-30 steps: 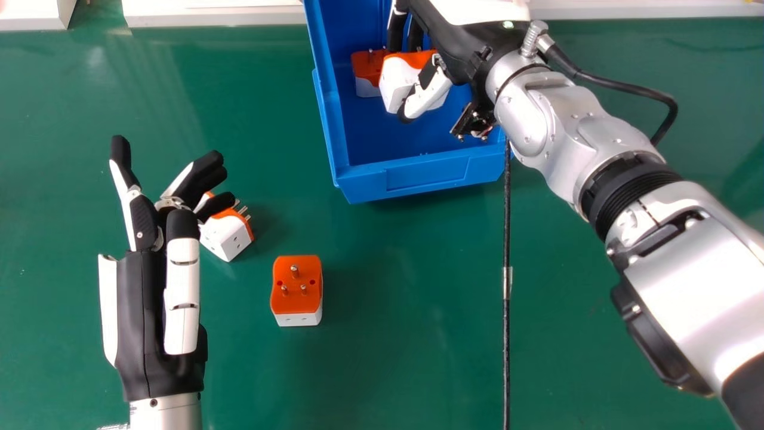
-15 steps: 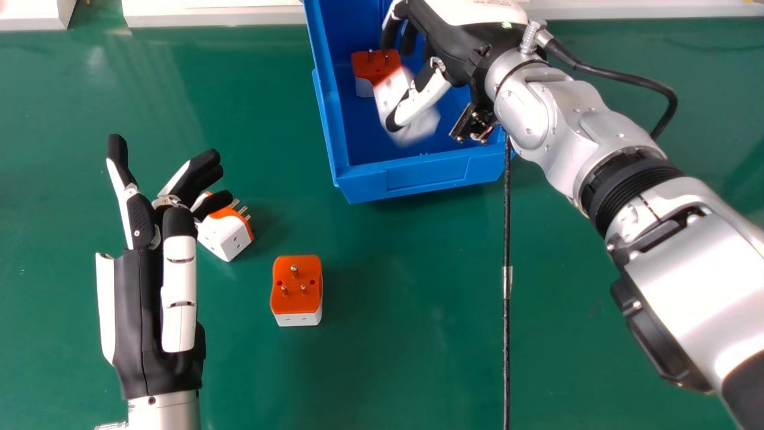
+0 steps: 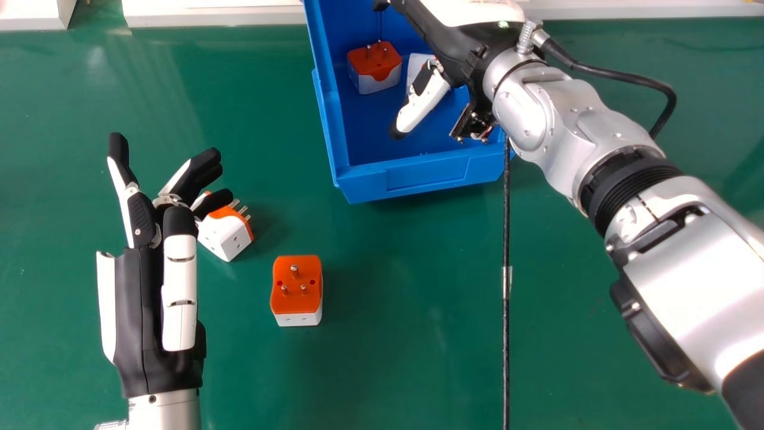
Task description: Pick all objects and put in blue box
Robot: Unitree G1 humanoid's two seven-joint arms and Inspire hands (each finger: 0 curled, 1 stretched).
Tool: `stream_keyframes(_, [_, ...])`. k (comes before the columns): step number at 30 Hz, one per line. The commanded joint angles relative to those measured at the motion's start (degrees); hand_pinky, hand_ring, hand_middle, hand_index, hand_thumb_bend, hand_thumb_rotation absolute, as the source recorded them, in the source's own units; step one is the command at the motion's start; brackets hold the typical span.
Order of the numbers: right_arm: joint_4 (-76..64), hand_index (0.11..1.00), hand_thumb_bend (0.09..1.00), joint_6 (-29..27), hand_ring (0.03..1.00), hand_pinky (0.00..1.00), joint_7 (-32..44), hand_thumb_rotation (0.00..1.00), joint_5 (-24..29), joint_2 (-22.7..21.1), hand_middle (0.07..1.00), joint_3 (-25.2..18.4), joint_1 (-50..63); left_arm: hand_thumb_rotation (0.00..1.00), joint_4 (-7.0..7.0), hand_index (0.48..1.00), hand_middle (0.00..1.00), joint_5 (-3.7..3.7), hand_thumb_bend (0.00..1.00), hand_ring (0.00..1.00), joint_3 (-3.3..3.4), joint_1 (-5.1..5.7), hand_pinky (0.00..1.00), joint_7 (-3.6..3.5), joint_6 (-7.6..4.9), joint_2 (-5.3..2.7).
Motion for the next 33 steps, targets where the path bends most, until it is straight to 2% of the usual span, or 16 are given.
stream_keyframes(1, [-2.1,0.81,1.0,-0.69,0.776,0.62,-2.88,0.23,1.58,-2.63,0.833,-1.58,-6.42,0.9,-0.4,0.752,0.82,0.64,0.48,0.82,0.18,0.17,0.75,0.15,-1.4,0.19])
stream_keyframes(3, [-2.57,0.785,0.995,-3.05,0.738,0.6,-4.18,0.24,2.21,-3.35,0.792,-2.35,-5.77,0.9,-0.21,0.752,0.82,0.55,0.48,0.82,0.16,0.13,0.75,0.05,-1.65,0.21])
stream_keyframes(4, [-2.83,0.76,0.958,-4.47,0.702,0.58,-4.92,0.26,2.58,-3.75,0.758,-2.78,-5.36,0.9,-0.24,0.753,0.82,0.4,0.48,0.82,0.13,0.15,0.75,-0.04,-1.65,0.22])
stream_keyframes(6, [-3.5,0.725,0.897,-7.92,0.655,0.55,-6.62,0.27,3.56,-4.71,0.714,-3.76,-4.26,0.9,-0.36,0.755,0.82,0.63,0.48,0.82,0.25,0.22,0.75,0.19,-1.65,0.16])
stream_keyframes(9, [-4.48,0.702,0.859,-12.44,0.609,0.53,-7.8,0.25,5.21,-5.98,0.683,-5.49,-2.49,0.9,-0.58,0.758,0.82,0.94,0.48,0.82,0.43,0.25,0.75,0.53,-1.4,0.16])
stream_keyframes(13, [-6.46,0.7,0.842,-19.42,0.561,0.47,-7.57,0.24,8.1,-8.34,0.672,-8.39,1.29,0.9,-0.85,0.763,0.82,-0.02,0.49,0.82,0.21,0.35,0.75,0.0,-1.18,0.38])
stream_keyframes(15, [-7.86,0.699,0.842,-23.0,0.589,0.49,-7.52,0.24,9.21,-9.88,0.671,-9.42,3.81,0.89,-0.98,0.768,0.82,-0.27,0.51,0.82,0.27,0.27,0.76,-0.13,-0.88,0.52])
stream_keyframes(17, [-10.11,0.698,0.846,-27.67,0.612,0.5,-7.79,0.25,10.25,-12.23,0.682,-10.54,7.76,0.89,-1.15,0.77,0.82,-0.08,0.51,0.82,0.49,0.18,0.76,0.13,-0.49,0.59])
stream_keyframes(21, [-13.85,0.7,0.85,-33.03,0.632,0.52,-7.08,0.24,12.57,-15.03,0.686,-12.38,13.69,0.89,-0.64,0.77,0.82,0.12,0.51,0.82,0.8,-0.2,0.76,0.29,-0.79,0.68])
stream_keyframes(25, [-20.21,0.71,0.861,-38.53,0.651,0.54,-3.59,0.25,17.05,-17.45,0.705,-14.57,22.73,0.89,-0.75,0.771,0.82,0.28,0.51,0.82,1.12,-0.19,0.76,0.42,-0.43,1.01])
stream_keyframes(27, [-23.31,0.712,0.867,-39.87,0.663,0.54,-1.75,0.25,18.63,-18.3,0.715,-15.23,26.49,0.89,-0.53,0.772,0.82,0.23,0.51,0.82,1.34,-0.38,0.76,0.49,-0.53,1.1])
stream_keyframes(33, [-31.03,0.715,0.869,-42.66,0.669,0.55,5.6,0.24,24.52,-19.54,0.715,-17.26,36.81,0.9,-0.34,0.772,0.82,0.28,0.48,0.82,1.36,-0.64,0.76,0.5,-0.7,1.01])
